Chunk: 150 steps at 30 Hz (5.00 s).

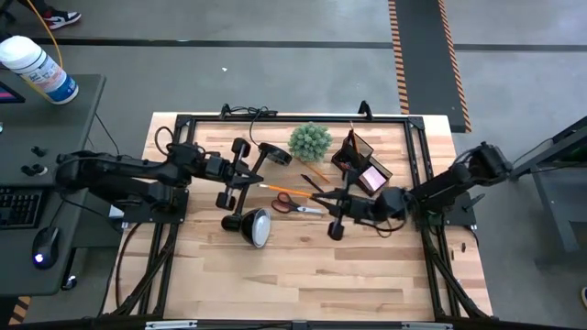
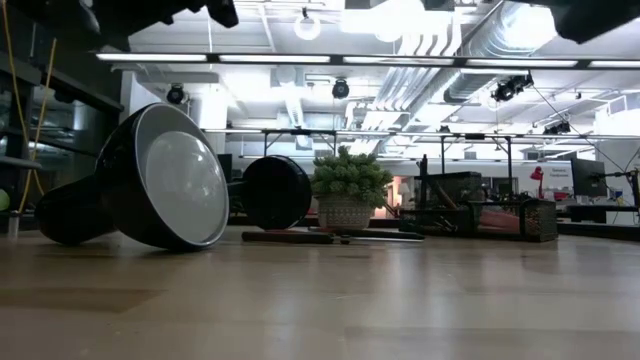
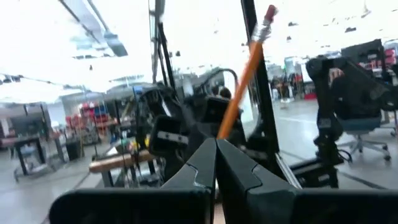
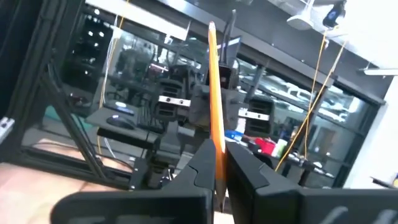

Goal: Pick and place office supplies into organizer
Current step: Put the bottom pencil into the top left section of the desk organizer

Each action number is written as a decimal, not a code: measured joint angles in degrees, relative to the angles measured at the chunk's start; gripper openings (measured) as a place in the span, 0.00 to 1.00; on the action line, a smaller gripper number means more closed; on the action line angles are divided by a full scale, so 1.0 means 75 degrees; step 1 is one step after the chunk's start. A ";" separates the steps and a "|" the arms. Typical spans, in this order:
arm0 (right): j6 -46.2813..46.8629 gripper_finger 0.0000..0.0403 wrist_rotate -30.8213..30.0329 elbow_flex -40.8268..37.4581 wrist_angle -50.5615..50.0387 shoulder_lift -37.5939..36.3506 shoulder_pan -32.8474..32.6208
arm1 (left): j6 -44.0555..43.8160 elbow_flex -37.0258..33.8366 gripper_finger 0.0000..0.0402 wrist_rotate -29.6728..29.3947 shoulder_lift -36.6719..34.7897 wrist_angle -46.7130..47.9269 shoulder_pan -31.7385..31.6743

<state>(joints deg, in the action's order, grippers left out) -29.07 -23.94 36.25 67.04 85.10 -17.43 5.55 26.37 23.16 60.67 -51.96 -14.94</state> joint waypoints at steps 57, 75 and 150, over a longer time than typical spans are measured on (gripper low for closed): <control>-0.0387 0.02 0.1185 0.2134 -0.0864 0.1257 0.1431 | -0.0394 0.0536 0.38 0.0154 0.0955 -0.2126 -0.0006; -0.0705 0.02 0.1059 0.2134 -0.0701 0.1260 0.1390 | -0.0383 0.0536 0.09 -0.0035 0.0955 -0.2023 -0.0006; 0.1619 0.00 -0.8508 0.0216 -0.2758 0.0403 -0.4477 | -0.0495 0.9531 0.01 -0.2355 0.8914 0.3711 -0.1433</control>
<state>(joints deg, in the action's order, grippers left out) -16.93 -87.75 37.87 46.35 88.12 -51.00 1.84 97.85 5.49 127.52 -24.13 -25.68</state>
